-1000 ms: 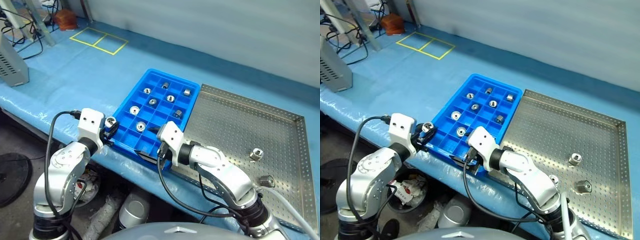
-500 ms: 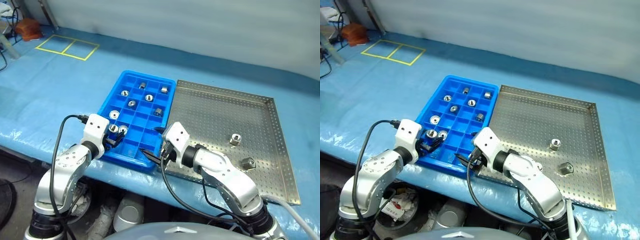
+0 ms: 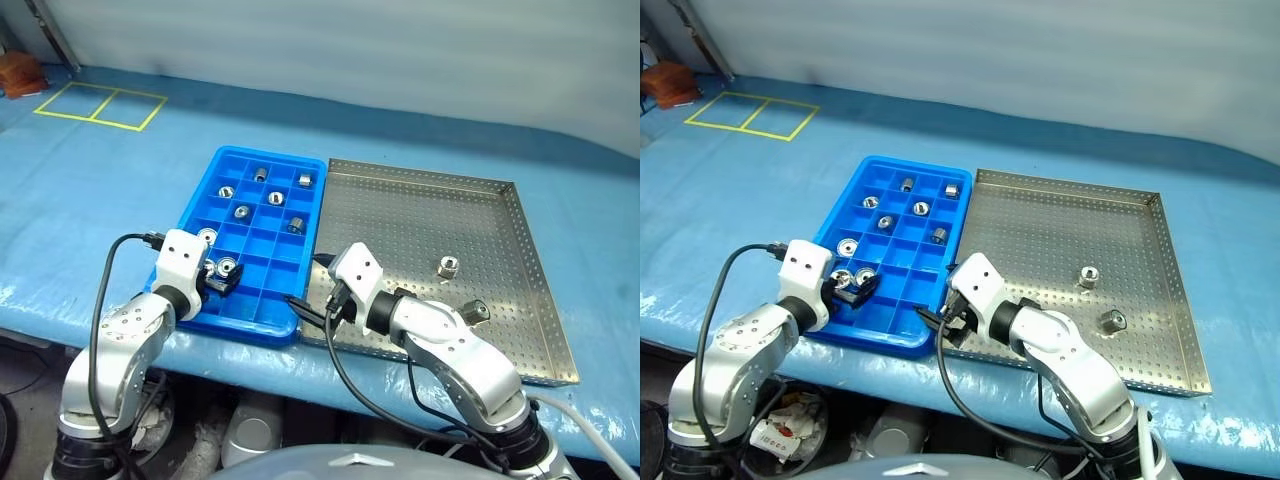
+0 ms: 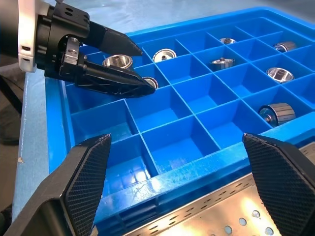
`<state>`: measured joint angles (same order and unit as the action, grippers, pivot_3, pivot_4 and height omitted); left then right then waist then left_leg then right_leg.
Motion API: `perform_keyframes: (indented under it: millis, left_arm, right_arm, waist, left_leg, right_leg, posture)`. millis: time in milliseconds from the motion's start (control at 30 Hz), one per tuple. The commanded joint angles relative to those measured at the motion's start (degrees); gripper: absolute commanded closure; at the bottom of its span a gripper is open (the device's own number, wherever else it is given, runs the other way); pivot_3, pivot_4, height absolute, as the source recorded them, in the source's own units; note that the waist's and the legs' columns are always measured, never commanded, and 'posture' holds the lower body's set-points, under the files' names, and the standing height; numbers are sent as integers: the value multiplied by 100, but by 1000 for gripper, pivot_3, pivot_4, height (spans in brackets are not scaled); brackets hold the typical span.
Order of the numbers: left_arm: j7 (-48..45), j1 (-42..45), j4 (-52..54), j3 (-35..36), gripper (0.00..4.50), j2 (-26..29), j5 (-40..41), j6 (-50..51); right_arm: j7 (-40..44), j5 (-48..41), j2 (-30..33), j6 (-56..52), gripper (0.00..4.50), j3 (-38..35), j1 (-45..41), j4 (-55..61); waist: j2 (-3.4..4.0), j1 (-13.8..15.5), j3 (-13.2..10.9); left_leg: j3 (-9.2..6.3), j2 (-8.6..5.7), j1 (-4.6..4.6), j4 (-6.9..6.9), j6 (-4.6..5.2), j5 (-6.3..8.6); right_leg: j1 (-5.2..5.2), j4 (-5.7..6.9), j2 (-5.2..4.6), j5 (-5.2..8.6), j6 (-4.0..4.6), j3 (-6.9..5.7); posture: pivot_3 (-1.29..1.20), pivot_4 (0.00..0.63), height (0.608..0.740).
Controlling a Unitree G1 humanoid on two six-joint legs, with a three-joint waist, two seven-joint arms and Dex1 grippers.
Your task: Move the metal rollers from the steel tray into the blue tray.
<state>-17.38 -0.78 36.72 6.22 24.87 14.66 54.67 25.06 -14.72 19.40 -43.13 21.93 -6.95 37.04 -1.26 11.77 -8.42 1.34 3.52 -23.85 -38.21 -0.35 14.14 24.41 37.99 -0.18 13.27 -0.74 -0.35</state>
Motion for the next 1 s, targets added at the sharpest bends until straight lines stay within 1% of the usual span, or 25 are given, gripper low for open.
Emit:
perform_keyframes:
  millis: [33,167,467,800,1000]
  left_arm:
    - [-31,277,435,270,7,14,179,-92]
    - [-55,449,468,367,7,69,346,79]
    - [50,132,316,199,7,88,299,212]
    - [241,-41,210,297,7,75,285,330]
    - [232,-83,127,195,7,65,336,385]
  right_arm:
    - [-7,-55,-16,30,0,-83,-21,139]
    - [-35,-56,-10,20,0,-112,3,155]
    - [-77,-87,3,-41,0,-178,57,202]
    - [-64,-98,0,-95,0,-184,55,218]
    - [-75,-100,-24,-81,0,-187,41,215]
  waist:
    - [0,-7,0]
    - [0,-30,0]
    - [0,-139,-1]
    - [0,-150,-1]
    - [1,-155,-2]
  left_leg:
    - [0,0,0,0,0,0]
    - [-2,1,2,1,0,0]
    - [-3,0,4,4,0,0]
    - [-2,0,5,5,0,0]
    - [-2,0,6,5,0,0]
  right_leg:
    - [0,0,0,0,0,0]
    - [-1,2,2,-1,-2,-1]
    - [-2,1,1,-5,-9,2]
    - [-2,1,1,0,-1,3]
    - [-1,1,1,3,4,3]
  posture:
    - [350,150,740]
    - [350,150,740]
    - [337,150,740]
    - [338,150,740]
    - [338,150,740]
